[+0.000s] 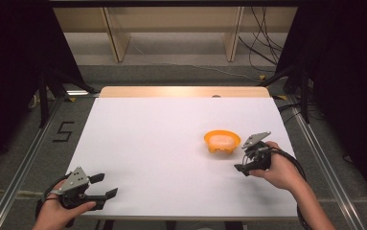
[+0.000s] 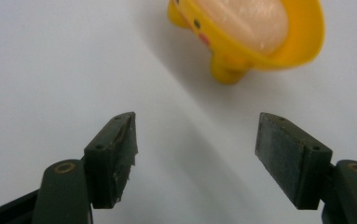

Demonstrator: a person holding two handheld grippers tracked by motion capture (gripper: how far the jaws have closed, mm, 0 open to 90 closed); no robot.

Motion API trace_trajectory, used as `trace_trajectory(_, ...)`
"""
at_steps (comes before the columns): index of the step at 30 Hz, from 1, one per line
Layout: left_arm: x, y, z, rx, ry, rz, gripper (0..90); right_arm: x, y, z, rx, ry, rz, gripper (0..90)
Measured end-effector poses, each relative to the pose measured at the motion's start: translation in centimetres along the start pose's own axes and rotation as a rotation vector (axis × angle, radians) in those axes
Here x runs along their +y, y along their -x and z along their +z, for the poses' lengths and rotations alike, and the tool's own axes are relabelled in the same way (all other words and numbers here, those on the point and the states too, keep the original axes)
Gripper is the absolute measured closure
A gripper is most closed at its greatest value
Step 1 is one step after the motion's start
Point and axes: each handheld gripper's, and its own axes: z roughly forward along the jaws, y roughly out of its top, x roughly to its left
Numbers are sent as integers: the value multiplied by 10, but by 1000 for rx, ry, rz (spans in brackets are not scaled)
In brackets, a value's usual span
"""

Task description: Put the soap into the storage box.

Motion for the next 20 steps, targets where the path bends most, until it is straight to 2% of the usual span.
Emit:
trace_trajectory(1,0,0,0,0,0,0,258,-3,-2,0,-4,-2,23,308)
trace_trajectory(2,0,0,0,1,0,0,258,-3,-2,0,-4,-2,23,308)
trace_trajectory(3,0,0,0,2,0,-2,258,-14,-4,5,2,44,49,319)
trace_trajectory(5,0,-1,0,6,-3,9,258,-18,-6,4,-6,42,64,324)
trace_trajectory(6,0,-1,0,5,-3,7,258,-21,-7,5,-6,61,90,337)
trace_trajectory(7,0,0,0,3,-3,3,258,-28,-12,6,-33,113,166,444)
trace_trajectory(9,0,0,0,1,-1,1,258,-29,-11,5,-34,125,182,460)
trace_trajectory(10,0,0,0,0,-1,2,258,-31,-12,6,-36,140,215,474)
trace_trajectory(12,1,1,-1,4,4,0,258,-35,-11,7,-64,156,228,517)
trace_trajectory(15,1,0,0,-6,6,-6,258,-37,-14,5,-99,182,306,601)
trace_trajectory(16,1,0,0,-4,2,0,258,-38,-13,4,-106,179,312,644)
trace_trajectory(17,1,0,0,-6,1,0,258,-37,-14,3,-101,185,359,680)
trace_trajectory(18,1,0,0,-6,1,0,258,-37,-14,3,-101,185,359,680)
trace_trajectory(20,1,2,1,-9,4,-17,258,-36,-16,0,-99,197,419,720)
